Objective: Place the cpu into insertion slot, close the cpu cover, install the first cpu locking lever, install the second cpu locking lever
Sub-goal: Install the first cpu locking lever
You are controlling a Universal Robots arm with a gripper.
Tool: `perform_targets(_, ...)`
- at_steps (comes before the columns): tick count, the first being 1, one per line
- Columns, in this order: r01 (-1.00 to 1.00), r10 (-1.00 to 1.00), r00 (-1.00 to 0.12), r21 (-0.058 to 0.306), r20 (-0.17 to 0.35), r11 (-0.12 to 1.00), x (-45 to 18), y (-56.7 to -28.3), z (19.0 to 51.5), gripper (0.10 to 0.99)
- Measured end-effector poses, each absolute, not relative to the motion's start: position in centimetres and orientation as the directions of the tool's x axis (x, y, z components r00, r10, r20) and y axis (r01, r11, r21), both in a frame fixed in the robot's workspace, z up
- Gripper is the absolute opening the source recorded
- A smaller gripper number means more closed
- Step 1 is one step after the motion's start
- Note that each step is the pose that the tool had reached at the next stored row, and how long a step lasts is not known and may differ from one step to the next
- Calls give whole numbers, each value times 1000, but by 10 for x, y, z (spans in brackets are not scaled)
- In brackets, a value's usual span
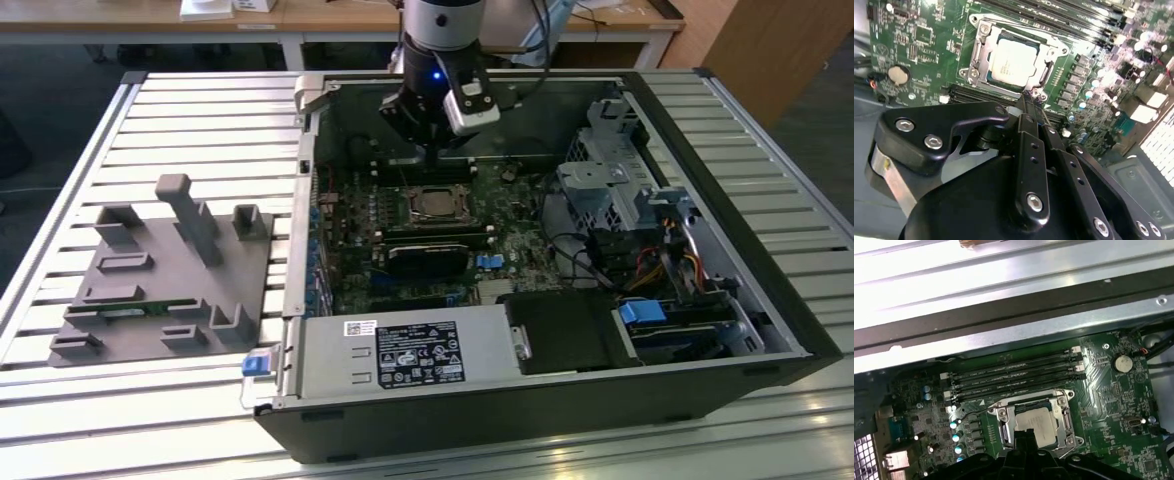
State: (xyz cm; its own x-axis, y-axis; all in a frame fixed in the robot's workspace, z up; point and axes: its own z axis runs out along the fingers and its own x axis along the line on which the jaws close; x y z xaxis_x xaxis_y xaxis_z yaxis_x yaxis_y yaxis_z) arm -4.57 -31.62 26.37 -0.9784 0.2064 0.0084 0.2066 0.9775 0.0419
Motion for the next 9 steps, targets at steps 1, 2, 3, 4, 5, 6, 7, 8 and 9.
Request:
perform_targets(1,196,196,-981,42,6,980,-46,-316,264,106)
perform_targets(2,189,189,-982,43,2,981,-46,-316,264,106)
perform_targets(3,183,184,-983,44,-3,982,-46,-316,264,106)
perform_targets(4,179,179,-984,46,-9,983,-46,-316,264,106)
perform_targets(5,175,176,-984,47,-14,983,-46,-316,264,106)
perform_targets(6,172,173,-985,48,-20,984,-46,-316,264,106)
perform_targets(7,169,170,-985,48,-25,984,-46,-316,264,106)
perform_targets(8,167,168,-985,49,-27,985,-46,-316,263,106)
perform_targets(9,166,167,-986,49,-28,985,-46,-316,263,106)
